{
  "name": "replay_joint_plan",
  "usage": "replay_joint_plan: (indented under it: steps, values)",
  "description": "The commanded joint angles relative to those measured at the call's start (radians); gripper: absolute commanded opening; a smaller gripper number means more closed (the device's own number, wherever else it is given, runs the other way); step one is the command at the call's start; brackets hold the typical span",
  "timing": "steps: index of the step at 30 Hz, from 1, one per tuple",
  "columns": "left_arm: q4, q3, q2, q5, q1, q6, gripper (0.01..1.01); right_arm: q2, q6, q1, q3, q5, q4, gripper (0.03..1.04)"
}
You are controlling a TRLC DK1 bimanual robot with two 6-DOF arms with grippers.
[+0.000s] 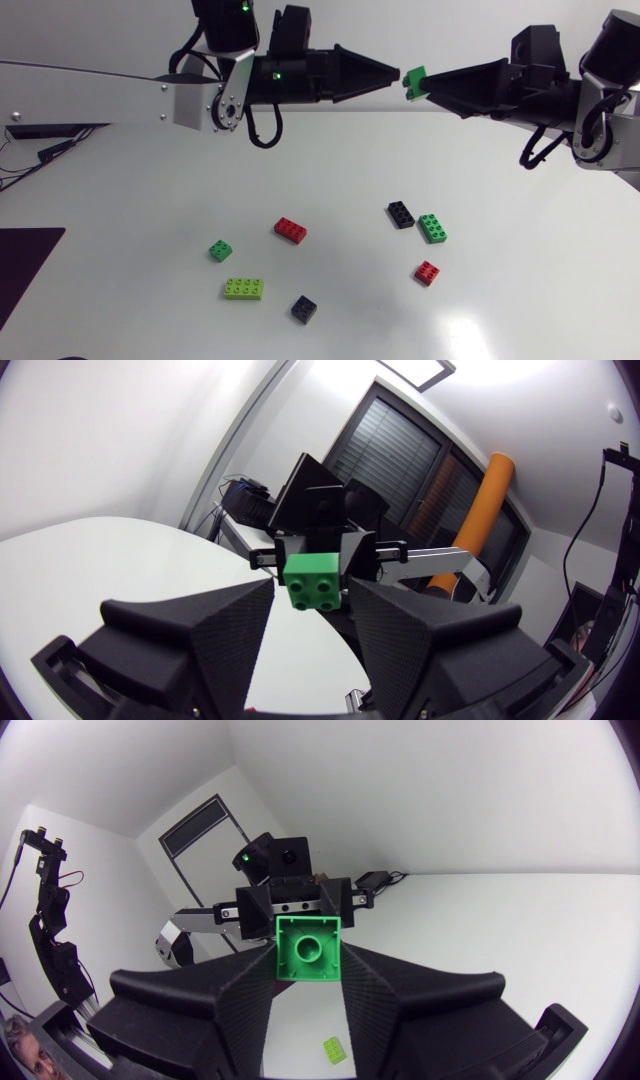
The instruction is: Separate the duplo bricks
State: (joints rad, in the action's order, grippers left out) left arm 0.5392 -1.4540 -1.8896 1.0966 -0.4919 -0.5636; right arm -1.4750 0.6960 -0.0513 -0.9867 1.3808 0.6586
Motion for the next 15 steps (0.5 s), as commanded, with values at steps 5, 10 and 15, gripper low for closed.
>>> replay_joint_plan:
  steps: [5,10,15]
  values:
    - [0.018,0.035,0.046,0.005,-0.020,-0.030,0.525,-0.011,0.030,0.010,-0.004,0.001,0.022,0.23]
    - [0.019,0.038,0.038,0.003,-0.030,-0.030,0.525,-0.002,0.030,0.025,0.000,-0.006,0.022,0.23]
    - [0.033,0.035,0.024,0.003,-0.031,-0.030,0.525,0.015,0.031,0.025,0.010,-0.006,0.022,0.23]
